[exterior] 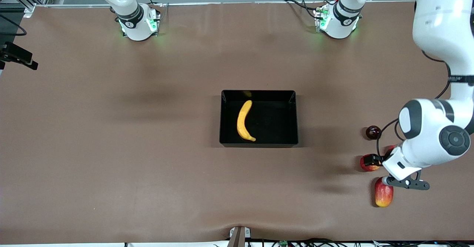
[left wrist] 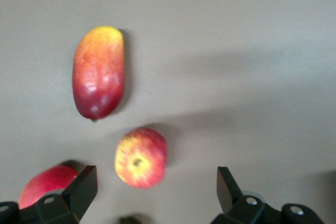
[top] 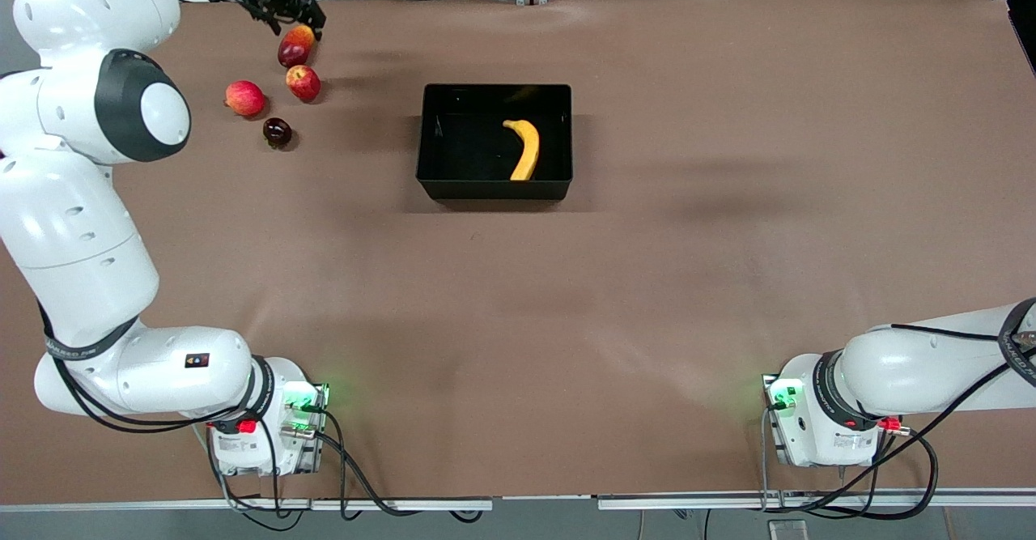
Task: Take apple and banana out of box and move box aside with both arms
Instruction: 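Open the left gripper, move back into the tray and grasp the banana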
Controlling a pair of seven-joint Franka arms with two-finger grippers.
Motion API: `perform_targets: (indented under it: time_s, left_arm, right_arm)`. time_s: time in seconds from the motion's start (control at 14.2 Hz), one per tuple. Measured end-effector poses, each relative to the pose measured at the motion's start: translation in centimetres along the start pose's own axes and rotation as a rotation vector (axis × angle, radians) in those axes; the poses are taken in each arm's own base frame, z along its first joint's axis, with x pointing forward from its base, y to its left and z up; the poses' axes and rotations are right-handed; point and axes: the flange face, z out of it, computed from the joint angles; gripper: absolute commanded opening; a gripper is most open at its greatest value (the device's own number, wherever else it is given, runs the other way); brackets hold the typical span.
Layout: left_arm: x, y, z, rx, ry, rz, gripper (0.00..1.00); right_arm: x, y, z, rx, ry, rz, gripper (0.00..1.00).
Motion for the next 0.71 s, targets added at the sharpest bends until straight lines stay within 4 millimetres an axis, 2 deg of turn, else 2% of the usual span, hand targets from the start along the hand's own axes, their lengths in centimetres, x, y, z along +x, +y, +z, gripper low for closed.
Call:
perform_targets:
  time_s: [0.14,0.28,0.42,0.71]
  left_arm:
    - [-0.3,5.5,-3.4,0.002,-0.004,-0.049,1.00]
    - [-1.0,12.4,-6.1,0.002,0.004,-0.089,1.00]
    - [-2.1,18.4,-7.0,-0.002,0.006,-0.136,1.00]
    - [-5.2,30.4,-6.6,-0.018,0.009,-0.238,1.00]
  right_arm:
    - [0.0,0.0,0.0,0.000,0.000,0.000,1.00]
    - [0.0,0.0,0.0,0.000,0.000,0.000,1.00]
    - [0.0,0.0,0.0,0.000,0.000,0.000,1.00]
    - [0.0,0.0,0.0,0.000,-0.001,0.001,1.00]
